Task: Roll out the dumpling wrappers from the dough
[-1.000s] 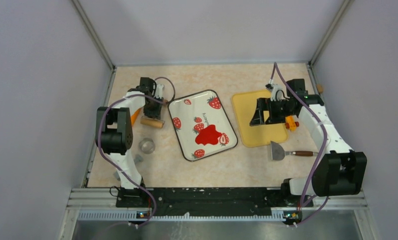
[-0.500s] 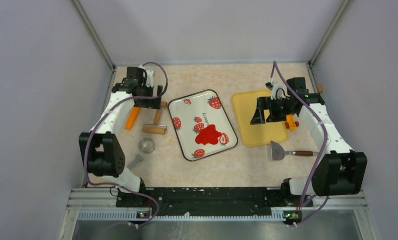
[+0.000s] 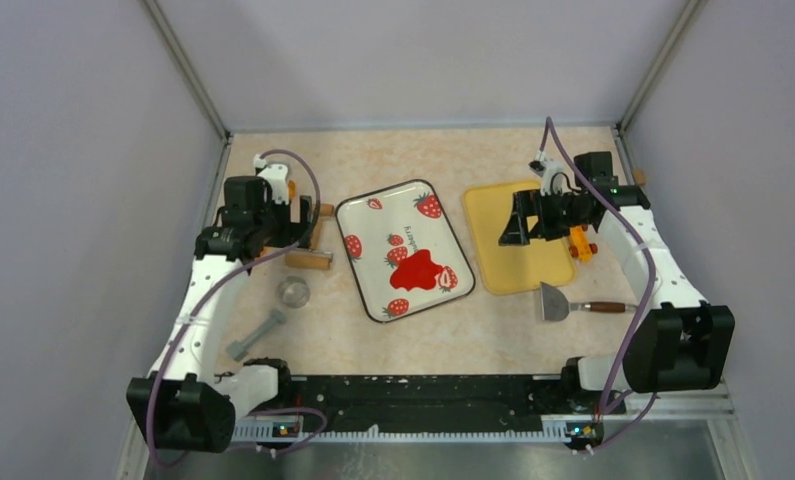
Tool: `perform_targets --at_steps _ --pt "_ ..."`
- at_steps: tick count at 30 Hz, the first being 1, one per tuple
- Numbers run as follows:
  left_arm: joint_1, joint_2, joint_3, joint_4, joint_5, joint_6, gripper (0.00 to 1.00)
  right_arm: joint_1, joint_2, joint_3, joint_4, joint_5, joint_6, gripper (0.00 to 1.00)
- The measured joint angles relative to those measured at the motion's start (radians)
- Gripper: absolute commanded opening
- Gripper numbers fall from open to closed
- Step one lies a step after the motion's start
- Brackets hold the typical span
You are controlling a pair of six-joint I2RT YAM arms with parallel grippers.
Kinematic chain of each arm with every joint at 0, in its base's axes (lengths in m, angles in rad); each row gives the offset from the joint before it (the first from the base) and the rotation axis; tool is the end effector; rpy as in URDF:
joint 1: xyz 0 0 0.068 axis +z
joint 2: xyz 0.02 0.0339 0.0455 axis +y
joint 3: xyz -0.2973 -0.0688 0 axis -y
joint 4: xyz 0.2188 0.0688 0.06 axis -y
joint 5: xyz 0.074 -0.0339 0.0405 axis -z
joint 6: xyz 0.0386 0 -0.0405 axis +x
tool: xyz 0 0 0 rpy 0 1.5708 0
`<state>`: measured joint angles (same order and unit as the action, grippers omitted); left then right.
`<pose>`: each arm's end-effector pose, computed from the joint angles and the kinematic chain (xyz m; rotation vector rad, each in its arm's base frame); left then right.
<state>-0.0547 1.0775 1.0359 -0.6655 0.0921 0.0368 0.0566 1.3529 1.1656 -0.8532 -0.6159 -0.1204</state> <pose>0.1853 -0.0137 0.3532 0.1524 2.2718 -0.1143 0.2336 0.0356 0.3310 -0.4347 2.4637 0.7708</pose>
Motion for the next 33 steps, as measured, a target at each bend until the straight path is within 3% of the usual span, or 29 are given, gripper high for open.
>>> perform_targets --at_steps 4,8,13,20,33 --pt "0.003 0.055 -0.053 0.014 -0.093 -0.009 0.99 0.0 0.0 0.0 0.002 -0.003 0.0 0.99" --pt "0.019 0.105 -0.129 -0.039 -0.148 0.055 0.67 -0.009 0.0 0.0 0.023 0.001 0.019 0.91" --pt "0.032 0.132 -0.142 -0.086 -0.073 0.207 0.49 -0.045 0.0 0.003 0.044 0.01 0.035 0.81" --pt "0.034 0.251 -0.151 -0.118 -0.087 0.287 0.43 -0.047 0.006 0.013 0.045 0.013 0.037 0.79" --pt "0.046 0.328 -0.187 -0.078 -0.168 0.308 0.32 -0.047 0.006 0.012 0.044 0.008 0.039 0.78"
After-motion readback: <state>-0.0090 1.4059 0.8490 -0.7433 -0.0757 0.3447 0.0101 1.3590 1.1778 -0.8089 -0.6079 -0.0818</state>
